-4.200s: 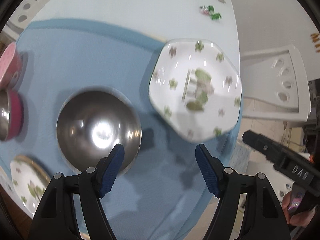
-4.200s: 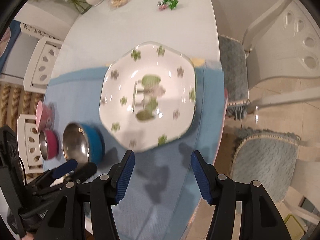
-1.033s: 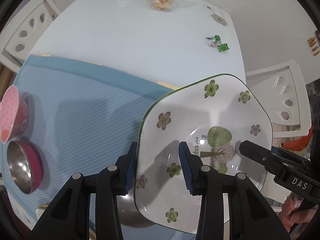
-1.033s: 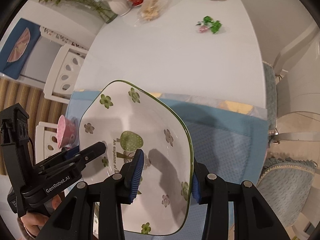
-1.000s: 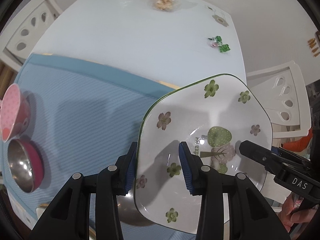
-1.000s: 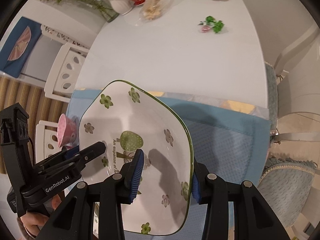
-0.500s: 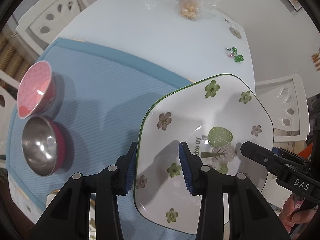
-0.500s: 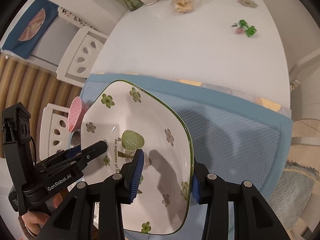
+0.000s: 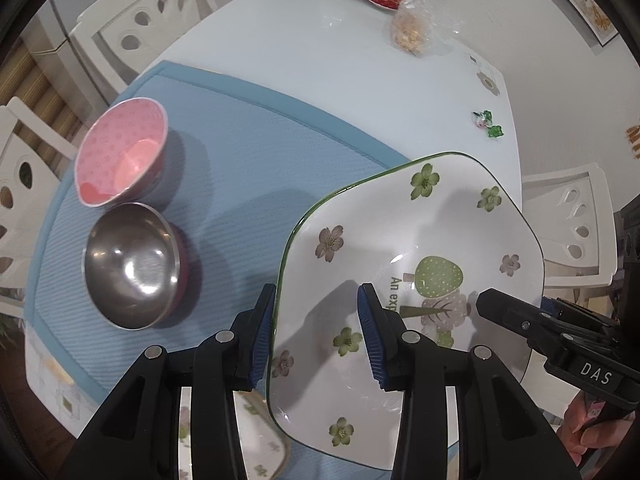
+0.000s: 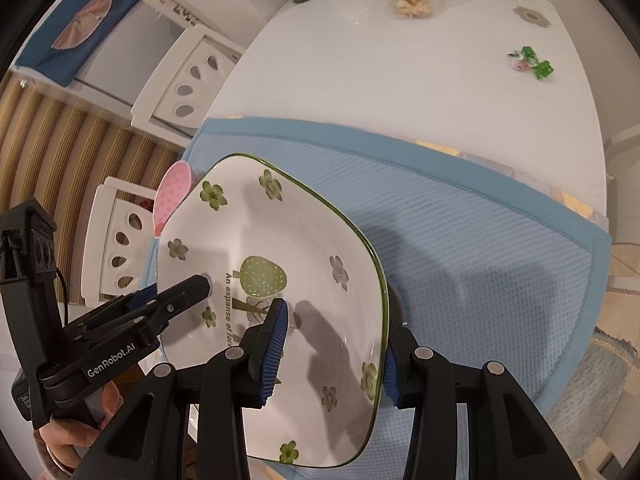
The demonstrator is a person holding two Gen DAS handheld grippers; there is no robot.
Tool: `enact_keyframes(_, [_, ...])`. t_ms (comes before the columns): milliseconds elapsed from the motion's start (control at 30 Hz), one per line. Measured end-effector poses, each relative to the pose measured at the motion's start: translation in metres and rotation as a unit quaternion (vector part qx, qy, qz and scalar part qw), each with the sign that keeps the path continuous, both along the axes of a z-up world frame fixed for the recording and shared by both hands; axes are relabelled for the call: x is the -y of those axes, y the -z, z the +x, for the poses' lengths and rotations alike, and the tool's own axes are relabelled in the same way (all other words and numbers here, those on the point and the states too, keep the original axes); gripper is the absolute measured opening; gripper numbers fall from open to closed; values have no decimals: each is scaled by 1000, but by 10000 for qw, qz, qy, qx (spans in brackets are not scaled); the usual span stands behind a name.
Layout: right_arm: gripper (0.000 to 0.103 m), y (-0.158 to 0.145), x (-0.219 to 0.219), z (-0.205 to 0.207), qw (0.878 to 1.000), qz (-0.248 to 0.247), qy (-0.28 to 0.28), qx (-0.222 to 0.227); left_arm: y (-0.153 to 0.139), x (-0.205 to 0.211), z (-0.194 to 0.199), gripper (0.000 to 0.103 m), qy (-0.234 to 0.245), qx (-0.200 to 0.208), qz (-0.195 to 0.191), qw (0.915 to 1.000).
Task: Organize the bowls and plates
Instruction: 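Carry the held tree-print plate with both grippers toward the plate stack, then lower the tree-print plate onto the Sunflower plate stack with both grippers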
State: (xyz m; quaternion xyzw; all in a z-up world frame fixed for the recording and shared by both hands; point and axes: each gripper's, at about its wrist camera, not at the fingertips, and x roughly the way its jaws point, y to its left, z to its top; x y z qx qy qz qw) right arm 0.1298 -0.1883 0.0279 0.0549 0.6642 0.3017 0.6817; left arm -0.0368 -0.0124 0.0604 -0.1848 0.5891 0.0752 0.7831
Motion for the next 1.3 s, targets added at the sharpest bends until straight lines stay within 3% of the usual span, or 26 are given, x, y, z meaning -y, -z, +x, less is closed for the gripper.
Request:
enact_keyframes(733, [42, -2, -80, -61, 9992, 80, -345, -200, -1, -83, -67, 37, -290, 8, -55, 9996])
enact_keyframes(1300, [42, 16, -120, -103, 9969, -97, -617, -479, 25, -124, -114, 37, -323, -184, -258, 9990])
